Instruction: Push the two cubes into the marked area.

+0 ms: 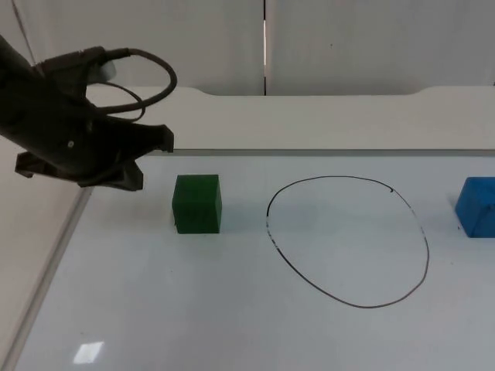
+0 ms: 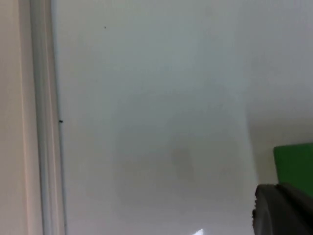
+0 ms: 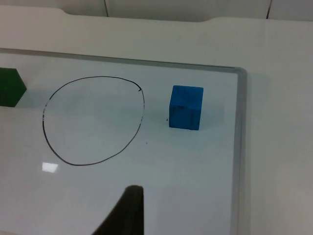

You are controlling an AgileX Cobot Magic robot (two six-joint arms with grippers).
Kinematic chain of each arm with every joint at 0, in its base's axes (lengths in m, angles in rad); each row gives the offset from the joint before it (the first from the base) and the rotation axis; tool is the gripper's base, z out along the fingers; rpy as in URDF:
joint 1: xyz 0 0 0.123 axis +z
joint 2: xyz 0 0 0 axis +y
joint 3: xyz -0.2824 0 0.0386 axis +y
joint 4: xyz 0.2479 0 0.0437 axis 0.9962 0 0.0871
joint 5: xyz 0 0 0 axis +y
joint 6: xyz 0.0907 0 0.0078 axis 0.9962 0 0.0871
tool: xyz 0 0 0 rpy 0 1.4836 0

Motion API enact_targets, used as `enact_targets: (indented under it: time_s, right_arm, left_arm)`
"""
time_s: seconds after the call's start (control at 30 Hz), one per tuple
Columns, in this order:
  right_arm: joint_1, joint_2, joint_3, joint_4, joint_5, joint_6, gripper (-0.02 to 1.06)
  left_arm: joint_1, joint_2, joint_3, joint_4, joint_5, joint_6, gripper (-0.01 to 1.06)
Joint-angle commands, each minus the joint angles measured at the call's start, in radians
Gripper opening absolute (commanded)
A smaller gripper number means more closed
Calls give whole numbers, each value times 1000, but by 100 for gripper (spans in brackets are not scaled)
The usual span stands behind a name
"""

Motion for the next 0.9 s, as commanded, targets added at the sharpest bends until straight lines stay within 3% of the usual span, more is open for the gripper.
enact_targets:
  time_s: [0.0, 0.47, 0.87]
  right_arm:
    - [-6, -3, 6, -2, -7, -9, 105]
    - [-6, -3, 6, -2, -7, -9, 105]
    - [-6, -3, 6, -2, -7, -9, 105]
  left_arm:
    - [-5, 14, -8, -9, -19, -4, 0]
    - [-10, 101, -63, -19, 18, 0, 0]
    - [-75, 105, -63, -19, -17, 27, 0]
